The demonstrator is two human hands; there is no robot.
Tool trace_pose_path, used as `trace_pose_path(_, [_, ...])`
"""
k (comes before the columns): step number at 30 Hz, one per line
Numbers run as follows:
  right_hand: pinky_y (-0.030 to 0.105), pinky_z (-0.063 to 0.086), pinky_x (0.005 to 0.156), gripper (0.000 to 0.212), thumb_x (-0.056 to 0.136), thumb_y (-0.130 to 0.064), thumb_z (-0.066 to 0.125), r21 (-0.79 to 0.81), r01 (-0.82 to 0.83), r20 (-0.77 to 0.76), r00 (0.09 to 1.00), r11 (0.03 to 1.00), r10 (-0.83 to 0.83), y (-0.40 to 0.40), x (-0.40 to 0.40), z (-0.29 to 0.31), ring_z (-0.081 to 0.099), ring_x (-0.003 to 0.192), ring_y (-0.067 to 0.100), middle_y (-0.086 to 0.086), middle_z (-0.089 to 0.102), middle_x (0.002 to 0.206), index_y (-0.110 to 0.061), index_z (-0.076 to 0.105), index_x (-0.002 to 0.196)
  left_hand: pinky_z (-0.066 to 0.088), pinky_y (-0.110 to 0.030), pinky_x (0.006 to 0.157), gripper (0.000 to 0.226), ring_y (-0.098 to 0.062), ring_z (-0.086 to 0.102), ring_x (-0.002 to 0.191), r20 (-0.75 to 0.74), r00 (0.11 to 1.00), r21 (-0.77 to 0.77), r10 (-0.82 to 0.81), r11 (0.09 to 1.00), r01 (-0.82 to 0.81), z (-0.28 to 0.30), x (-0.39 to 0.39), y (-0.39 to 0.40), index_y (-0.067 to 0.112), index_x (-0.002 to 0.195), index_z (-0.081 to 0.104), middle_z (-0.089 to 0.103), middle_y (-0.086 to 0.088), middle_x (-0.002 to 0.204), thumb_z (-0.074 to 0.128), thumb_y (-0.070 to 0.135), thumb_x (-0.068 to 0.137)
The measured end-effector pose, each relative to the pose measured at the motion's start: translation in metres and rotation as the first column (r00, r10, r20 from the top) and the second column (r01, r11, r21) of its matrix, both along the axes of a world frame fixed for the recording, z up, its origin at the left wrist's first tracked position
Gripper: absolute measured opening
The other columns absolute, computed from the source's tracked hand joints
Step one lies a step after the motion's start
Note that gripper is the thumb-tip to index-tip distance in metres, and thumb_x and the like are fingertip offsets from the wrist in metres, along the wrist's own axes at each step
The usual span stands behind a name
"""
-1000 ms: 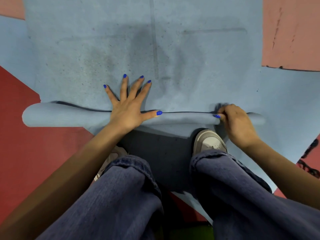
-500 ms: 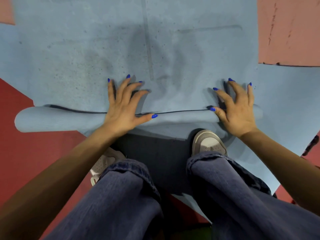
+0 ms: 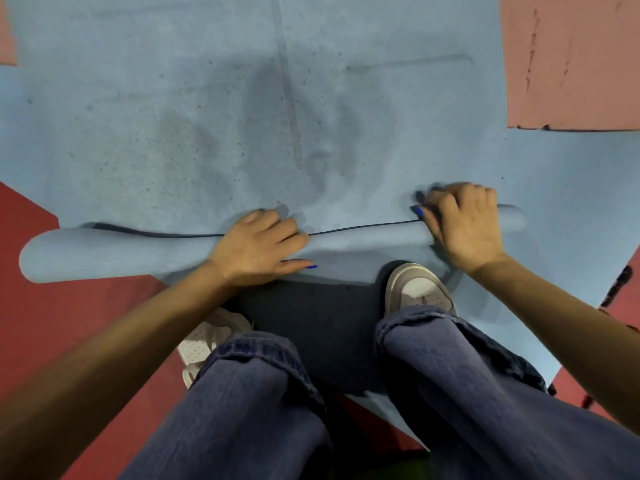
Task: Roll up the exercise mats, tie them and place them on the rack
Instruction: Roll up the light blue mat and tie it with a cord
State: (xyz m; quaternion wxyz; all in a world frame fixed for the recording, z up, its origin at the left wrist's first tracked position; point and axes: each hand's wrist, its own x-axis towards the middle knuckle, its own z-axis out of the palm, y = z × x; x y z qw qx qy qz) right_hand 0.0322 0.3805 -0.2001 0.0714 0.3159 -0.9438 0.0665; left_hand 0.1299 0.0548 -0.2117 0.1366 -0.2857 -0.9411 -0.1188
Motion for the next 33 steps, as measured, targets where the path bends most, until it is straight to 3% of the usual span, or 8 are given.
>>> trace_pose_path(4, [0.036, 0.023, 0.064, 0.017, 0.095, -0.024, 0.047, -0.028, 0.019, 0.003, 1.000, 0.999, -0.018, -0.007, 0.011, 0.002, 0.037, 0.067, 0.026, 0.016, 0.054, 0.073, -0.008, 0.049, 0.089, 0.037, -0.031, 0.065, 0.038, -0.022, 0.040, 0.071, -0.009, 1.000, 0.016, 0.000, 1.000, 0.000, 0.000, 0.002, 0.001, 0.011, 0.082, 0.067, 0.061, -0.004, 0.077, 0.054, 0.044, 0.094])
trace_pose_path(7, [0.039, 0.026, 0.064, 0.030, 0.097, -0.030, 0.051, -0.028, 0.107, -0.047, 0.993, 0.994, -0.108, -0.003, 0.020, 0.008, 0.042, 0.066, 0.029, 0.017, 0.052, 0.073, -0.006, 0.053, 0.080, 0.037, -0.032, 0.065, 0.036, -0.022, 0.040, 0.072, 0.012, 1.000, -0.005, 0.009, 1.000, -0.008, 0.003, 0.000, 0.002, 0.011, 0.082, 0.067, 0.061, -0.004, 0.079, 0.052, 0.042, 0.095])
trace_pose_path(13, [0.055, 0.025, 0.103, 0.047, 0.093, -0.051, 0.044, 0.120, 0.281, 0.070, 0.954, 0.952, -0.291, -0.013, 0.049, 0.017, 0.052, 0.091, 0.033, 0.018, 0.055, 0.094, -0.008, 0.062, 0.087, 0.036, -0.032, 0.065, 0.037, -0.022, 0.039, 0.071, 0.040, 0.999, -0.041, 0.033, 0.999, -0.031, 0.009, 0.002, 0.002, 0.012, 0.085, 0.068, 0.060, -0.002, 0.076, 0.050, 0.043, 0.096])
trace_pose_path(18, [0.068, 0.027, 0.101, 0.051, 0.096, -0.053, 0.036, 0.165, 0.304, 0.047, 0.948, 0.938, -0.316, -0.012, 0.042, 0.015, 0.051, 0.080, 0.033, 0.014, 0.055, 0.091, -0.010, 0.062, 0.086, 0.041, -0.035, 0.063, 0.018, -0.025, 0.042, 0.069, 0.034, 0.999, -0.030, 0.012, 1.000, -0.011, 0.012, 0.008, -0.019, 0.016, 0.103, 0.059, 0.063, -0.005, 0.080, 0.045, 0.028, 0.101])
trace_pose_path(22, [0.069, 0.030, 0.097, 0.043, 0.097, -0.054, 0.033, 0.151, 0.301, -0.007, 0.953, 0.942, -0.303, -0.015, 0.040, 0.009, 0.048, 0.076, 0.031, 0.014, 0.054, 0.087, -0.015, 0.049, 0.087, 0.032, -0.038, 0.061, 0.019, -0.029, 0.049, 0.062, 0.018, 0.981, -0.226, 0.193, 0.957, -0.184, 0.021, 0.027, -0.048, 0.007, 0.078, 0.055, 0.053, -0.012, 0.070, 0.050, 0.015, 0.094])
trace_pose_path(27, [0.071, 0.024, 0.099, 0.046, 0.095, -0.051, 0.040, 0.071, 0.309, 0.041, 0.949, 0.948, -0.312, -0.011, 0.042, 0.003, 0.052, 0.079, 0.033, 0.018, 0.053, 0.091, -0.011, 0.058, 0.083, 0.036, -0.031, 0.048, 0.033, -0.029, 0.051, 0.058, 0.058, 0.830, -0.301, 0.555, 0.803, -0.515, 0.023, 0.053, -0.037, 0.008, 0.069, 0.055, 0.054, -0.011, 0.063, 0.046, 0.021, 0.097])
trace_pose_path(29, [0.070, 0.021, 0.101, 0.046, 0.093, -0.050, 0.043, 0.054, 0.320, 0.065, 0.944, 0.946, -0.324, -0.012, 0.042, 0.001, 0.050, 0.086, 0.033, 0.020, 0.053, 0.095, -0.009, 0.061, 0.081, 0.038, -0.030, 0.044, 0.039, -0.031, 0.055, 0.054, 0.210, 0.781, -0.255, 0.587, 0.805, -0.536, 0.029, 0.052, -0.031, 0.007, 0.062, 0.055, 0.055, -0.013, 0.058, 0.042, 0.022, 0.095])
trace_pose_path(33, [0.058, 0.021, 0.104, 0.048, 0.093, -0.051, 0.045, -0.021, 0.313, 0.071, 0.948, 0.950, -0.311, -0.009, 0.038, -0.003, 0.042, 0.088, 0.028, 0.019, 0.051, 0.090, -0.008, 0.062, 0.080, 0.032, -0.031, 0.055, 0.044, -0.030, 0.049, 0.059, 0.565, 0.553, -0.196, 0.612, 0.751, -0.631, 0.037, 0.032, -0.039, 0.015, 0.056, 0.046, 0.051, -0.007, 0.058, 0.033, 0.040, 0.090])
